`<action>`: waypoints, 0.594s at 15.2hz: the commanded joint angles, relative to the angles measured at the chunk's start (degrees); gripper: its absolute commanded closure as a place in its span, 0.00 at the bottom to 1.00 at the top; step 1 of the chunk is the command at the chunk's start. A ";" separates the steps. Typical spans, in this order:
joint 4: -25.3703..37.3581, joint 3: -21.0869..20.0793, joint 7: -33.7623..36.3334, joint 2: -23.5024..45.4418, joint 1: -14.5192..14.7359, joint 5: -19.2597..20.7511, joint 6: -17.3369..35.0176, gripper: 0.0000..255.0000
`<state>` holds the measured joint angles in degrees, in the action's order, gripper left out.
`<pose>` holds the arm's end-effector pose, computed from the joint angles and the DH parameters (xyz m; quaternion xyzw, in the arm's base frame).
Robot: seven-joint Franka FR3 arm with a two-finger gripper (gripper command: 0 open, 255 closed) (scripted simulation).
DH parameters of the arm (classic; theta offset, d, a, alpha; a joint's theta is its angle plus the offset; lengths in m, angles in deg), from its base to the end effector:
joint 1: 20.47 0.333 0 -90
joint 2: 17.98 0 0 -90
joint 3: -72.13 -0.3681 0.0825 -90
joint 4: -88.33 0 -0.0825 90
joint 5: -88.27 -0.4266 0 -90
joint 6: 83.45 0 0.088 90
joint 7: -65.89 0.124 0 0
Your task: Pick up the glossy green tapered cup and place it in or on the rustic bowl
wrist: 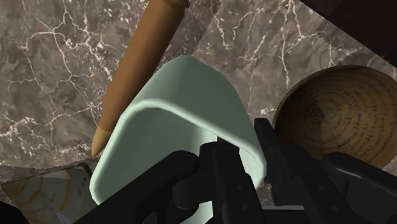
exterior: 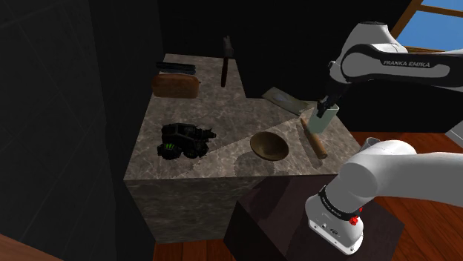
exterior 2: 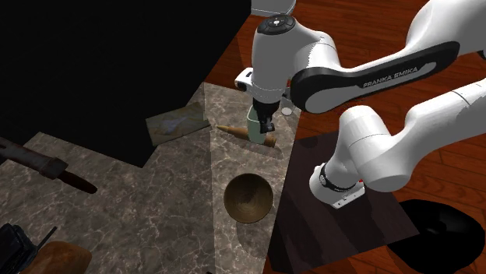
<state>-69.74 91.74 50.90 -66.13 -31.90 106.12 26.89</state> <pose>0.2535 -0.1757 0.4337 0.9994 -0.0291 -0.0103 0.0167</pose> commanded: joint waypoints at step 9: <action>3.99 -12.32 12.78 1.88 8.61 -10.23 -3.43 1.00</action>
<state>-66.66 80.66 62.28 -65.01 -24.21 96.99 23.72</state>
